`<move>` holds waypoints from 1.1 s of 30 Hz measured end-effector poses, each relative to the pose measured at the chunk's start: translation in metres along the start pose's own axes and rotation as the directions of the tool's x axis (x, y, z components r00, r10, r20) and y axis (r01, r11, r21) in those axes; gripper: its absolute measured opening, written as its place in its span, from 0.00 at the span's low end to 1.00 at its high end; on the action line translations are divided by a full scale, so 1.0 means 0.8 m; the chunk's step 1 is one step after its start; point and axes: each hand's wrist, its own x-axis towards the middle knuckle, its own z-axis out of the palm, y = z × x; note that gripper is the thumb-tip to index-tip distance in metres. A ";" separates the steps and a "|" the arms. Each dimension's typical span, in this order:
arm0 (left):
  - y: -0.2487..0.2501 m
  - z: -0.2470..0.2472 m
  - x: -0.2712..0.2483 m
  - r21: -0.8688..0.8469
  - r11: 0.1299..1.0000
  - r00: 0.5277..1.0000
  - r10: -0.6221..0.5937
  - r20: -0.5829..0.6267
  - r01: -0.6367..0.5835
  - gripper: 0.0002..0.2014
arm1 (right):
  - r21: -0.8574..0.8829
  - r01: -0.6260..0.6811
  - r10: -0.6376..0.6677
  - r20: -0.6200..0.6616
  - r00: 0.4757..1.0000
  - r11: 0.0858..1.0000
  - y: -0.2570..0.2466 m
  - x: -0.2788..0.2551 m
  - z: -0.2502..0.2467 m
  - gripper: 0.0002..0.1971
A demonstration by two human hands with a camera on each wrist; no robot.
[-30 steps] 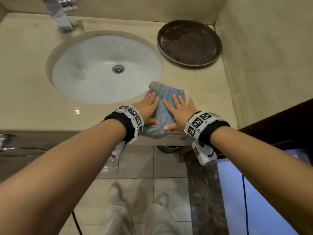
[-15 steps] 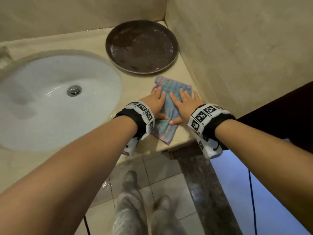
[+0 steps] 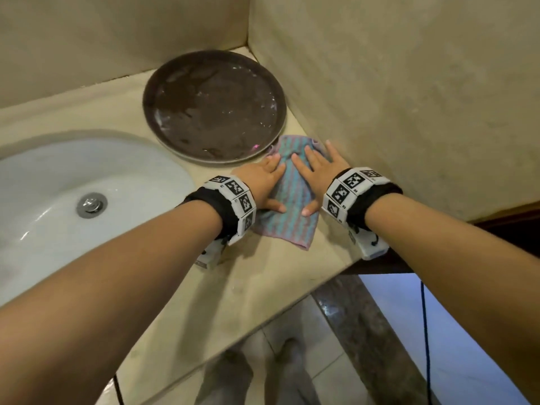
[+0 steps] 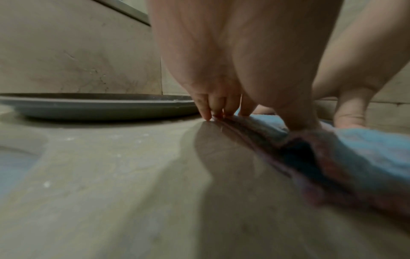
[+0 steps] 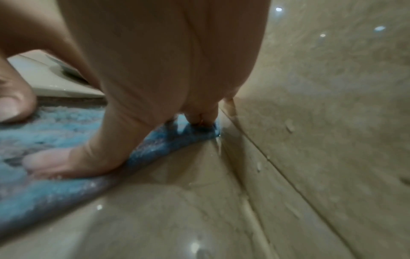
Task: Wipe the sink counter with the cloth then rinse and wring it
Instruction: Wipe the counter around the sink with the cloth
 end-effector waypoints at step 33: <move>0.112 0.083 -0.089 0.012 1.000 1.000 -0.009 -0.007 0.009 0.52 | 0.064 -0.007 0.005 0.024 1.000 0.998 -0.064 -0.138 0.090 0.51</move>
